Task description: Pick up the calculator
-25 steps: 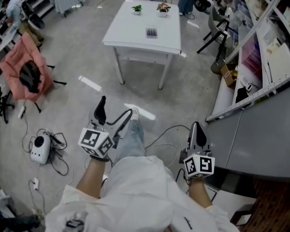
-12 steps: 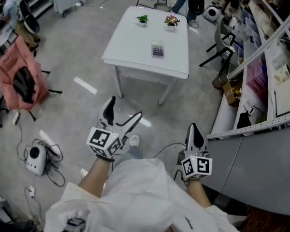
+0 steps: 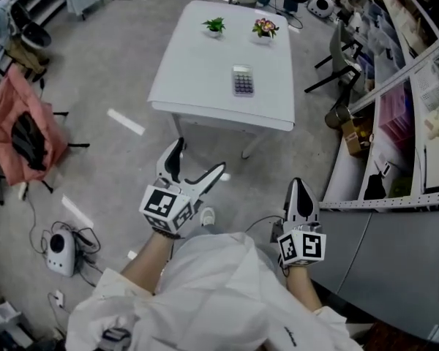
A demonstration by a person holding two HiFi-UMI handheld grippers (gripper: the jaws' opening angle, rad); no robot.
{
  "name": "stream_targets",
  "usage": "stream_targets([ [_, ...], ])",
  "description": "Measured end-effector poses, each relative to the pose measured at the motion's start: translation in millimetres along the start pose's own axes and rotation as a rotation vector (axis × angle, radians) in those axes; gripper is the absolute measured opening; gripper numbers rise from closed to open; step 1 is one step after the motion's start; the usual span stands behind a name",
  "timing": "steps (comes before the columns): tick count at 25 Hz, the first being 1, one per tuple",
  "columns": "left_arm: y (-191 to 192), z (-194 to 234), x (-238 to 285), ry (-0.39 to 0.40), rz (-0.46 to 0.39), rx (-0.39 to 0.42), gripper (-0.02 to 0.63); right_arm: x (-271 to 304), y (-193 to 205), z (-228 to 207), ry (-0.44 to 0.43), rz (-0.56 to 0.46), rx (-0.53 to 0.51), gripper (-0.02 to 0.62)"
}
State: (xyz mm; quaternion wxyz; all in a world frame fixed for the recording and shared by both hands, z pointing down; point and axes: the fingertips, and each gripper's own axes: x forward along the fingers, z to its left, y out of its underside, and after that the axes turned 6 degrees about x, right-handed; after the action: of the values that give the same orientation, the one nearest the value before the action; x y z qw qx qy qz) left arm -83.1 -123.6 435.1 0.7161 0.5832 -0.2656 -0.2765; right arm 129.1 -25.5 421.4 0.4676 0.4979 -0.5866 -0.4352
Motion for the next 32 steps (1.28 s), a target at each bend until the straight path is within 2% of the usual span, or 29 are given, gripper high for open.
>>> stream_targets([
  [6, -6.0, 4.9, 27.4, 0.019, -0.006, -0.006, 0.482, 22.8, -7.6, -5.6, -0.001, -0.008, -0.01, 0.017],
  [15, -6.0, 25.2, 81.6, -0.032, 0.009, -0.011, 0.482, 84.6, -16.1, -24.8, -0.052, -0.007, -0.013, 0.018],
  [26, 6.1, 54.5, 234.1, -0.082, 0.103, 0.001, 0.482, 222.1, -21.2, -105.6, -0.13, 0.059, 0.012, 0.017],
  [32, 16.5, 67.1, 303.8, -0.147, 0.159, -0.024, 0.482, 289.3, -21.8, -147.1, -0.194, 0.102, 0.044, 0.017],
])
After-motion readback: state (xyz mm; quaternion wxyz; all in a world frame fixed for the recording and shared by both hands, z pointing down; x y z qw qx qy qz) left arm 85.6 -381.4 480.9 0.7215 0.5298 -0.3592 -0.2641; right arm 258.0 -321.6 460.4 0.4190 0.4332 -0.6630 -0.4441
